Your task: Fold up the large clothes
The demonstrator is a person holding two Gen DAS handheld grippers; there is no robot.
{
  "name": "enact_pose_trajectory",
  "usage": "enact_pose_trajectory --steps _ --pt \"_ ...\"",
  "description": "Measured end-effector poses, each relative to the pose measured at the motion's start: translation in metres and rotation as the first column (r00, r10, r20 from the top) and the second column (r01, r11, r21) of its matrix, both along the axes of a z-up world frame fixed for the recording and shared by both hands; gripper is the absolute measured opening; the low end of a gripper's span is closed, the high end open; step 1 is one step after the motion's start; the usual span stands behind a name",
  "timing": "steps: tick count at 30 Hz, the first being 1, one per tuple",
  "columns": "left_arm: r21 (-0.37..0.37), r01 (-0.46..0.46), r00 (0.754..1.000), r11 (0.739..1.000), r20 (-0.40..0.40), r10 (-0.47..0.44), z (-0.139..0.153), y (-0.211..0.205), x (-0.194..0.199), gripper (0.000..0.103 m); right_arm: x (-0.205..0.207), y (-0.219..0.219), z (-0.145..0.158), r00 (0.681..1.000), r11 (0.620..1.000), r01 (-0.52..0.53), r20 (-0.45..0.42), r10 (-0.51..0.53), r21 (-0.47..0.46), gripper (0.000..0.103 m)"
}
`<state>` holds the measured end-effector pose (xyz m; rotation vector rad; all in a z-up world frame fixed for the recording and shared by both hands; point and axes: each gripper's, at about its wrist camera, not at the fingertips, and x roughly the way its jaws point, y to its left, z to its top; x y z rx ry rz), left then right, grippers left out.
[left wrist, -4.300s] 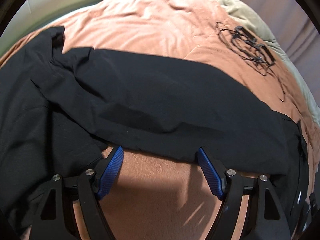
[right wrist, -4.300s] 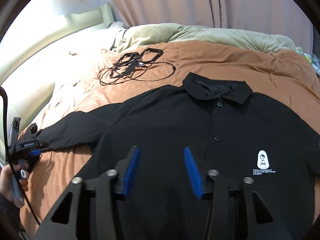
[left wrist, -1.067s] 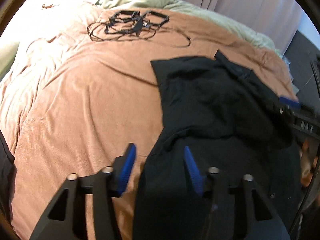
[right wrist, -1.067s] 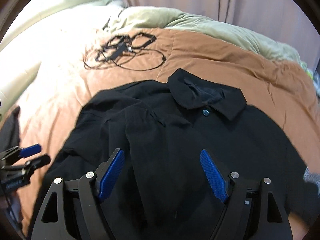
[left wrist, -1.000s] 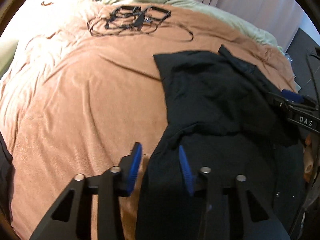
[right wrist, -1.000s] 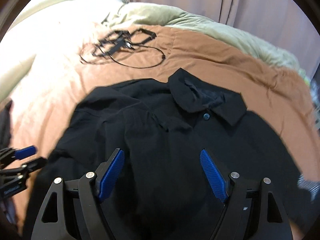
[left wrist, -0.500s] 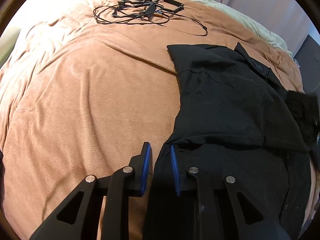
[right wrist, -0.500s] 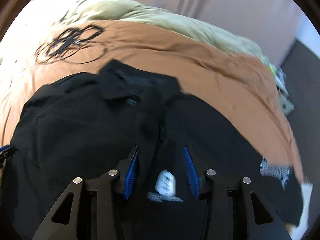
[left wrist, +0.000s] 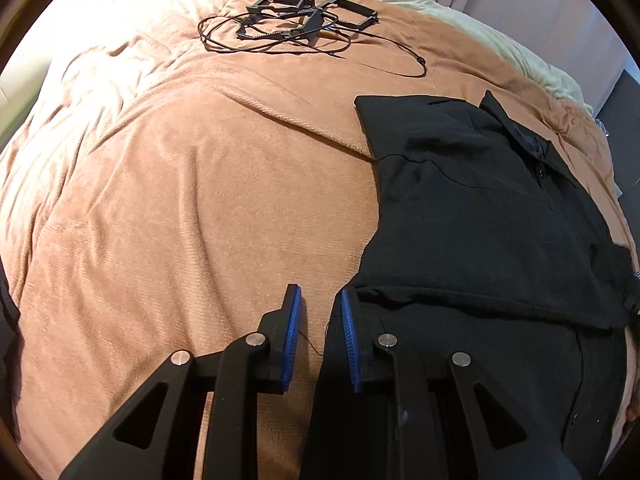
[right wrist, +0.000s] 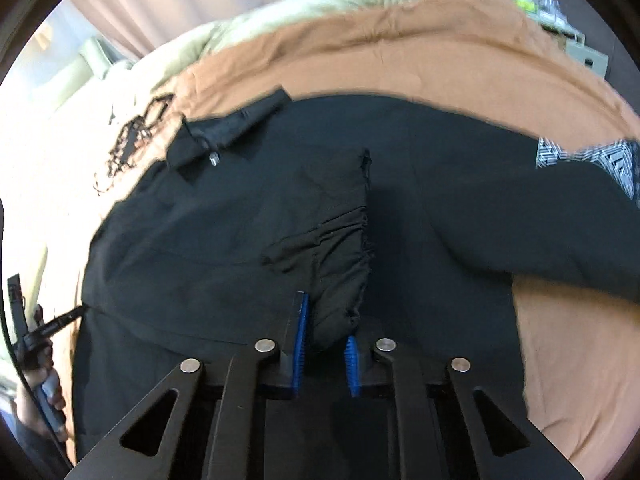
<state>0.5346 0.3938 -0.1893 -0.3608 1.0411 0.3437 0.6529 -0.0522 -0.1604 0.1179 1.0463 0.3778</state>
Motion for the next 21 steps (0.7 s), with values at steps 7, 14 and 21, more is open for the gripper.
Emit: enact_pose_trajectory --steps 7,14,21 --pt "-0.002 -0.014 1.0 1.0 -0.011 0.014 -0.004 0.0 0.004 0.022 -0.01 0.023 0.05 0.967 1.0 -0.006 0.255 0.012 -0.024 0.013" --pt "-0.014 0.0 0.999 1.0 0.039 0.001 0.023 -0.003 -0.014 0.022 0.015 -0.008 -0.012 0.992 0.987 0.126 -0.001 -0.126 -0.097 0.044" --pt "0.033 0.04 0.994 0.999 0.104 -0.043 0.054 -0.022 0.004 0.022 0.02 -0.016 0.001 0.99 0.989 0.139 0.03 -0.138 -0.054 0.044"
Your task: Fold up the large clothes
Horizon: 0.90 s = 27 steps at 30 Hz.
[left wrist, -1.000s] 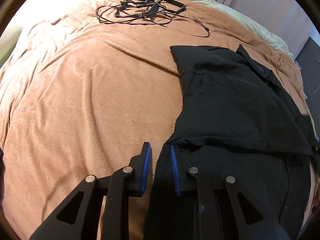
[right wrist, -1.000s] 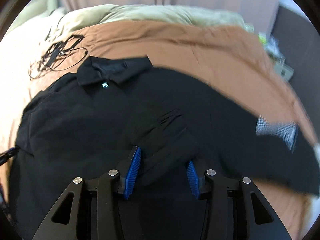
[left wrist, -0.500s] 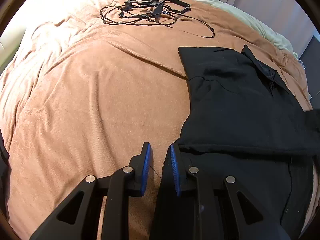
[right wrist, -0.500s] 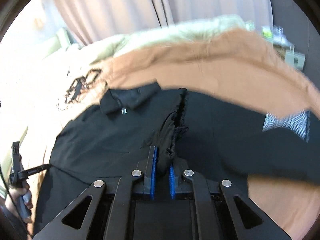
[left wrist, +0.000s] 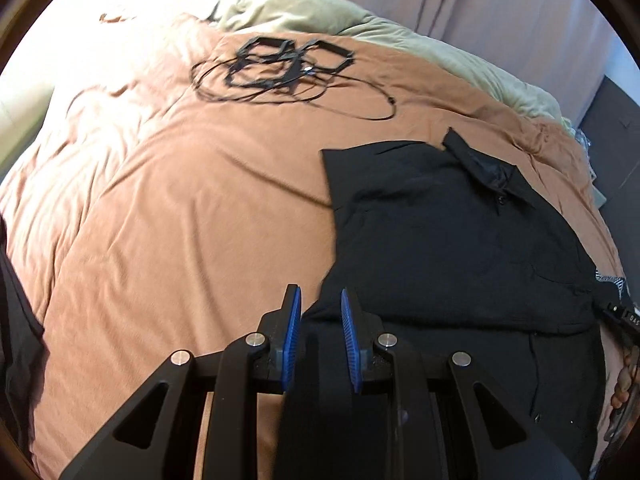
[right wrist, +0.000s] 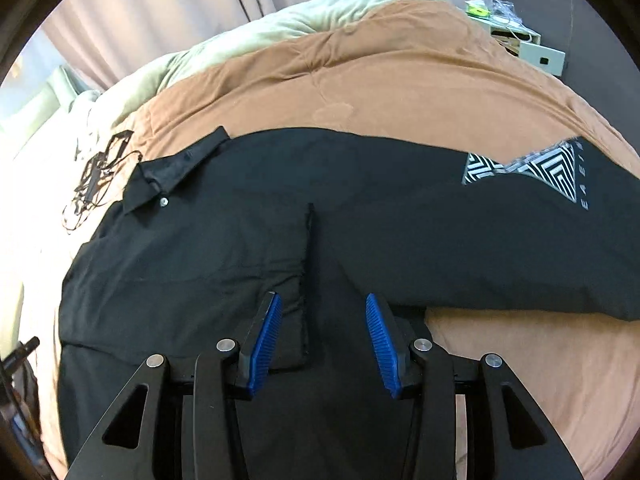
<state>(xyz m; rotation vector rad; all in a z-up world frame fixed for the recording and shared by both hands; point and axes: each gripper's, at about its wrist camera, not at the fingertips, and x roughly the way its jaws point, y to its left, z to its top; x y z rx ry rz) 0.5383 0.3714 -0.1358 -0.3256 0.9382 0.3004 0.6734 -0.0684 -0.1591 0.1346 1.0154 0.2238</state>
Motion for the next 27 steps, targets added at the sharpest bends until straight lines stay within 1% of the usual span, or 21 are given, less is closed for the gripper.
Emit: enact_pose_trajectory --steps 3,5,8,10,13,15,16,17,19,20,23,25,26,27 --pt "0.002 0.03 1.0 1.0 -0.003 -0.03 -0.005 -0.015 0.023 0.022 0.003 0.01 0.004 0.999 0.999 -0.044 0.031 0.044 -0.019 0.044" --pt "0.011 0.049 0.999 0.999 -0.012 -0.049 -0.01 -0.03 0.039 0.022 0.001 0.012 0.003 0.996 0.996 -0.081 0.032 0.082 -0.028 0.044" --pt "0.051 0.09 0.995 0.995 -0.04 -0.088 -0.02 -0.053 0.07 0.022 0.008 0.025 -0.014 0.989 0.985 -0.15 -0.014 0.15 -0.088 0.044" --pt "0.057 0.111 0.992 0.992 -0.065 -0.107 -0.03 -0.069 0.09 0.022 0.012 0.03 -0.031 0.983 0.974 -0.182 -0.055 0.177 -0.134 0.044" --pt "0.048 0.141 0.986 0.989 -0.093 -0.136 -0.045 -0.091 0.111 0.022 0.008 0.03 -0.037 0.979 0.967 -0.204 -0.03 0.202 -0.152 0.044" --pt "0.061 0.162 0.979 0.985 -0.139 -0.152 -0.058 -0.106 0.118 0.022 0.006 0.032 -0.038 0.977 0.962 -0.212 -0.02 0.212 -0.171 0.044" --pt "0.068 0.167 0.977 0.984 -0.143 -0.156 -0.061 -0.111 0.117 0.022 0.006 0.032 -0.038 0.977 0.961 -0.213 -0.019 0.213 -0.178 0.044" --pt "0.077 0.172 0.978 0.982 -0.129 -0.161 -0.059 -0.115 0.115 0.022 0.005 0.032 -0.038 0.977 0.96 -0.213 -0.02 0.213 -0.182 0.044" --pt "0.023 0.209 0.973 0.978 -0.109 -0.205 -0.055 -0.121 0.107 0.022 0.006 0.032 -0.036 0.976 0.959 -0.217 -0.025 0.216 -0.182 0.044" --pt "0.009 0.218 0.97 0.976 -0.111 -0.215 -0.052 -0.123 0.102 0.022 0.005 0.03 -0.034 0.975 0.959 -0.22 -0.027 0.219 -0.176 0.047" --pt "0.014 0.217 0.971 0.976 -0.109 -0.214 -0.036 -0.128 0.079 0.022 -0.001 0.018 -0.025 0.976 0.966 -0.215 -0.037 0.212 -0.142 0.05" --pt "-0.017 0.201 0.974 0.979 -0.098 -0.202 -0.023 -0.128 0.061 0.022 -0.006 0.01 -0.018 0.978 0.972 -0.209 -0.047 0.205 -0.111 0.053" --pt "-0.031 0.191 0.977 0.981 -0.092 -0.194 -0.015 -0.127 0.051 0.022 -0.011 0.005 -0.013 0.978 0.974 -0.206 -0.047 0.202 -0.099 0.057" --pt "-0.028 0.181 0.979 0.983 -0.091 -0.183 -0.009 -0.129 0.044 0.022 -0.017 -0.002 -0.006 0.979 0.975 -0.204 -0.038 0.201 -0.092 0.063"
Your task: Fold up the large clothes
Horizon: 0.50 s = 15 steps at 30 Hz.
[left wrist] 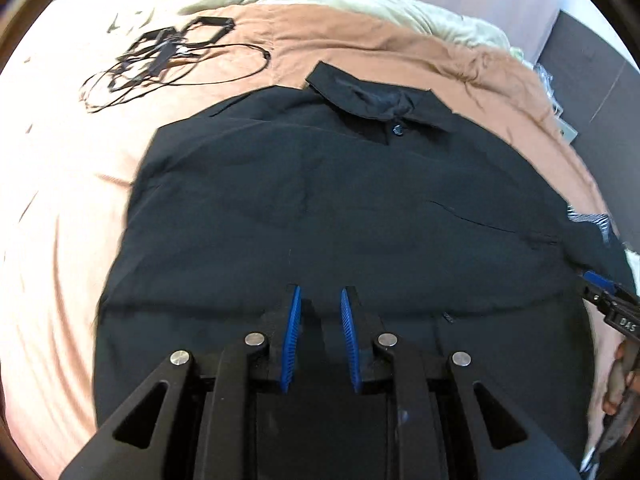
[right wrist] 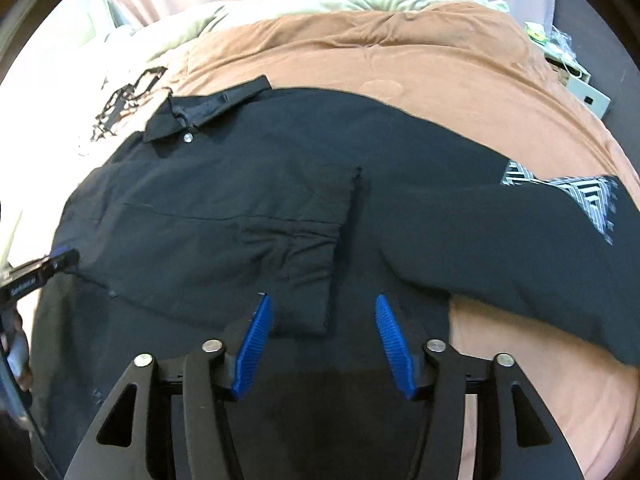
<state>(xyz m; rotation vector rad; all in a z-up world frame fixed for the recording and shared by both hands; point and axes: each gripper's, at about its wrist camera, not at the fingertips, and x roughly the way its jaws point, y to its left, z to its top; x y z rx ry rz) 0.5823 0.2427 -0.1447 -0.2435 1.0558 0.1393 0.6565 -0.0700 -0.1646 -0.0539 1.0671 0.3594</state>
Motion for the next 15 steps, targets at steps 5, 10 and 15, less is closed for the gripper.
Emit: enact_pose_trajectory --steps 5,10,15 --pt "-0.012 -0.078 0.996 0.997 0.048 0.079 0.041 0.002 -0.054 0.061 -0.026 -0.02 0.027 1.0 1.0 -0.003 0.019 0.003 0.017 0.076" --pt "-0.01 -0.111 0.987 0.994 0.113 0.112 0.08 -0.008 -0.098 0.083 -0.058 -0.041 0.055 0.999 0.999 0.011 0.034 -0.012 0.04 0.092" --pt "-0.01 -0.099 0.984 0.995 0.146 0.1 0.113 -0.028 -0.131 0.083 -0.085 -0.067 0.085 0.996 0.997 0.049 0.071 -0.053 0.058 0.103"
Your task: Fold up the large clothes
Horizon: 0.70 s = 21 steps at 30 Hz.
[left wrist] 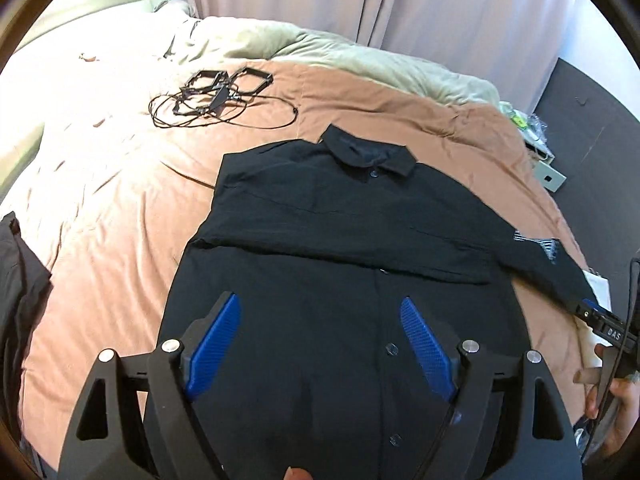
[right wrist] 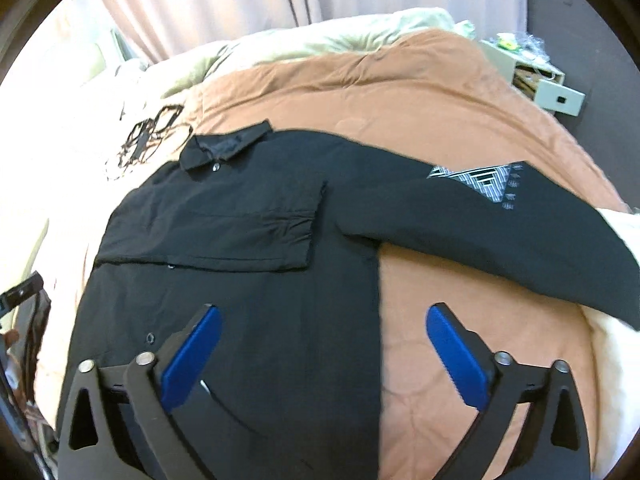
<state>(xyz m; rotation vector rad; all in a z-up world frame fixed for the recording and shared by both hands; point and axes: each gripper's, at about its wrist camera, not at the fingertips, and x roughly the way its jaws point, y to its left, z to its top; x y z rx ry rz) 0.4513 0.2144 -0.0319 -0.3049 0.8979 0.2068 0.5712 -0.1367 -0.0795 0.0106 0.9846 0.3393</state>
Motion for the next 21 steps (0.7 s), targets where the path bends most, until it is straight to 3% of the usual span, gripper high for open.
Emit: enact_pose_trajectory --steps 6,13,21 --pt "0.008 0.051 0.999 0.999 0.012 -0.051 0.015 -0.033 -0.015 0.084 -0.019 -0.037 0.023 0.999 0.999 0.033 0.023 -0.034 0.038 0.103" --pt "0.009 0.094 0.995 0.996 0.029 -0.094 0.021 -0.073 -0.015 0.084 -0.028 -0.09 0.028 0.996 0.996 0.069 0.045 -0.071 0.057 0.103" --pt "0.029 0.105 0.991 0.994 0.078 -0.107 0.019 -0.104 -0.006 0.084 -0.021 -0.19 0.021 0.981 0.974 0.184 0.031 -0.189 0.134 0.099"
